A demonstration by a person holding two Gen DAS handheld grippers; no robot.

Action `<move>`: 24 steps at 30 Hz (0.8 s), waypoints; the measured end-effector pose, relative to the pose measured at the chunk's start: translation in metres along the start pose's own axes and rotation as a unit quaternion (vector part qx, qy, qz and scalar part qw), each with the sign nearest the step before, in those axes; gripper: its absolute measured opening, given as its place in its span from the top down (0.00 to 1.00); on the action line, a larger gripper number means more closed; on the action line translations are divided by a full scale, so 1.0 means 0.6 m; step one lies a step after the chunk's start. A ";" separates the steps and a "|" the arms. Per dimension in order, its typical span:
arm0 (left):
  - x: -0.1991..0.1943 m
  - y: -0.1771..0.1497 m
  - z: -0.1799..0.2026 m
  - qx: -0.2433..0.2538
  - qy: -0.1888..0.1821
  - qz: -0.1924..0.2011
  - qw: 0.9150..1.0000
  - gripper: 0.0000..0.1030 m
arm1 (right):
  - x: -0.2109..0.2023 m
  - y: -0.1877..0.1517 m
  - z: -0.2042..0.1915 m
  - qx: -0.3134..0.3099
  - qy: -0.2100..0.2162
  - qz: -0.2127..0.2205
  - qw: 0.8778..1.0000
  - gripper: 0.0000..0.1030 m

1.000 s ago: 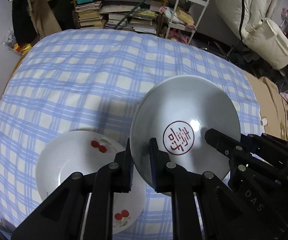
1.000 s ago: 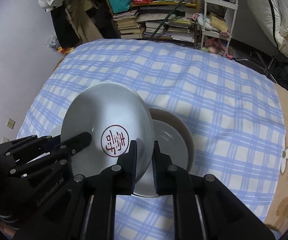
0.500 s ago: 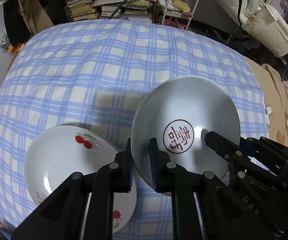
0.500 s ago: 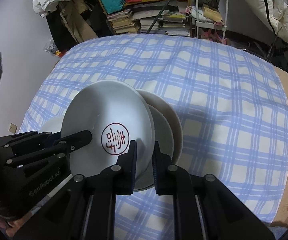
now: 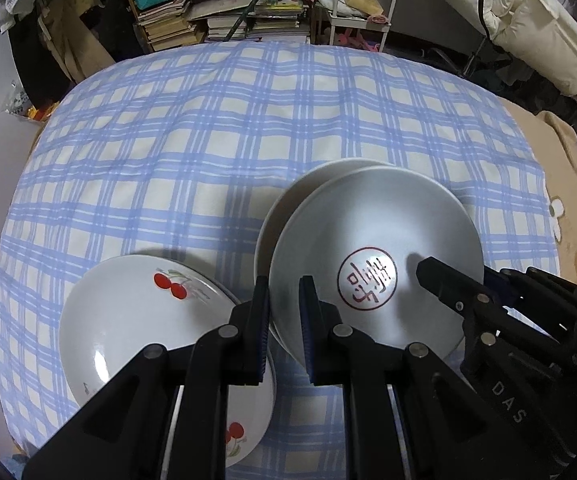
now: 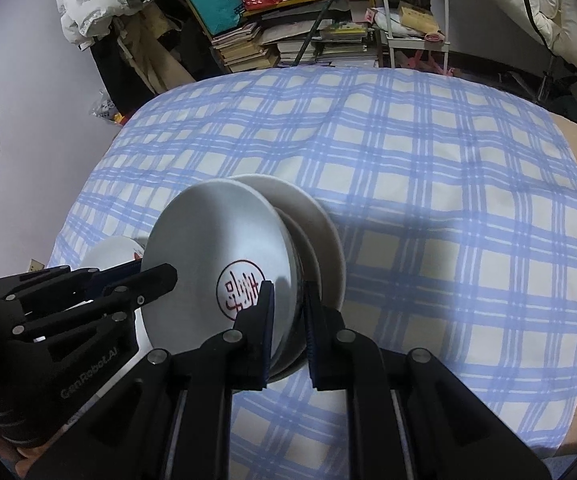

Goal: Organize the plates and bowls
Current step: 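Carry the red-stamped bowl with both tools toward the nested white bowls, then lower the red-stamped bowl into the nested white bowls with both tools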

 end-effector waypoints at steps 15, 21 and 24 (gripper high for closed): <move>-0.026 0.000 -0.040 -0.029 0.028 0.014 0.999 0.85 | -0.028 0.009 0.005 -0.015 0.004 0.047 0.999 0.73; -0.036 0.001 -0.057 -0.041 0.026 0.018 0.999 0.85 | -0.048 0.021 0.025 0.012 0.023 0.069 0.997 0.53; -0.039 0.000 -0.066 -0.038 0.046 0.016 0.998 0.84 | -0.054 0.026 0.046 0.036 0.025 0.069 0.997 0.45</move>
Point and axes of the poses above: each gripper's, at about its wrist camera, not at the fingertips, and x roughly the way its jaws point, z to its right, y to its top, the point moved 6 cm from there along x, roughly the way its jaws point, and after that the axes turned 9 degrees about x, right-handed, at the moved point
